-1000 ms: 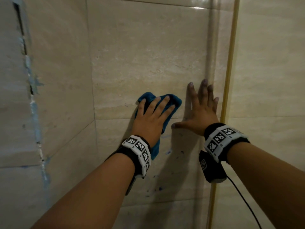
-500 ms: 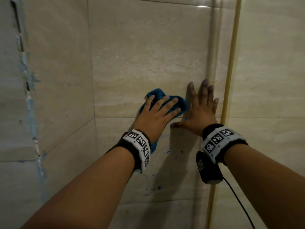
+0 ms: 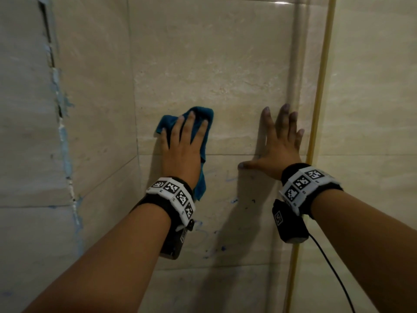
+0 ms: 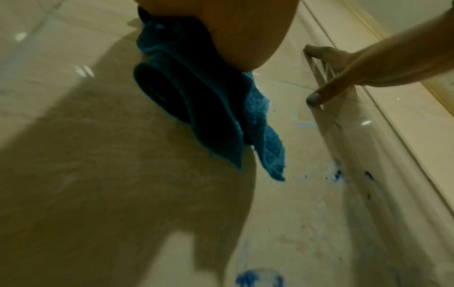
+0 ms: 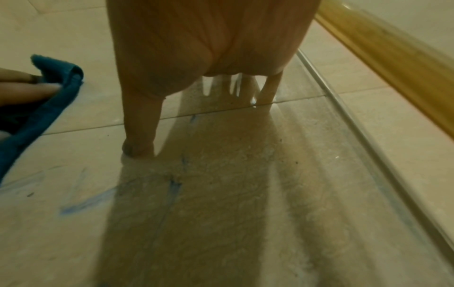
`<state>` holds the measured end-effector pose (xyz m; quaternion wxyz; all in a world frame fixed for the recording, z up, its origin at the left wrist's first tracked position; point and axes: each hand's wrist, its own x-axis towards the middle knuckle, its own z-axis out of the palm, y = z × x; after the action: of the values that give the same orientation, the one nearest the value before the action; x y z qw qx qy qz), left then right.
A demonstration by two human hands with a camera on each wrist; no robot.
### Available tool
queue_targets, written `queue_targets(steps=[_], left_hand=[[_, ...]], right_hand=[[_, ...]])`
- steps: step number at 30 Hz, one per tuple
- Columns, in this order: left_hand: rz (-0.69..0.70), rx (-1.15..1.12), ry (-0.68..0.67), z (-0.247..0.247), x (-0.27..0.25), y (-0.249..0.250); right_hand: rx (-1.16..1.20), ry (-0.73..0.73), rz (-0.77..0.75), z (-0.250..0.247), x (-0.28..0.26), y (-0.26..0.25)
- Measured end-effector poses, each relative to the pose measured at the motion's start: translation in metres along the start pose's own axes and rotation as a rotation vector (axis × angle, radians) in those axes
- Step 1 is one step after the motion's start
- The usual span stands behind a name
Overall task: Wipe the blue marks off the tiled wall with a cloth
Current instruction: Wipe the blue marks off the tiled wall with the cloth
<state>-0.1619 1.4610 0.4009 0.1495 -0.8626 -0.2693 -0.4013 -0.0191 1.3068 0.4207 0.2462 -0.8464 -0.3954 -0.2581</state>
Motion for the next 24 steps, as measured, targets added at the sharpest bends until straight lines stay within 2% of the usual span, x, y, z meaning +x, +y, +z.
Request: queue_targets(steps=[6,8,11,13,16,21,24], left_hand=[[0.044,0.054,-0.091,0.012,-0.021,0.001],[-0.008,0.013,-0.059,0.012,-0.019,-0.002],[-0.163,-0.147,0.056,0.009,-0.013,-0.004],[-0.188,-0.198,0.097,0.01,-0.009,-0.003],[-0.096,-0.154,0.094,0.016,-0.01,0.002],[0.155,0.016,-0.092,0.025,-0.023,0.021],[0.216,0.068,-0.122,0.025,-0.022,0.022]], right_hand=[[0.003,-0.007,0.005,-0.001,-0.001,-0.002],[0.005,-0.012,0.006,-0.001,-0.001,-0.002],[0.007,-0.024,0.007,-0.002,-0.002,-0.003],[0.013,-0.024,0.003,-0.002,-0.002,-0.003],[0.016,-0.021,0.004,-0.001,-0.001,-0.003],[0.006,-0.006,0.004,0.002,0.0,-0.002],[0.001,0.001,0.014,0.003,0.0,-0.002]])
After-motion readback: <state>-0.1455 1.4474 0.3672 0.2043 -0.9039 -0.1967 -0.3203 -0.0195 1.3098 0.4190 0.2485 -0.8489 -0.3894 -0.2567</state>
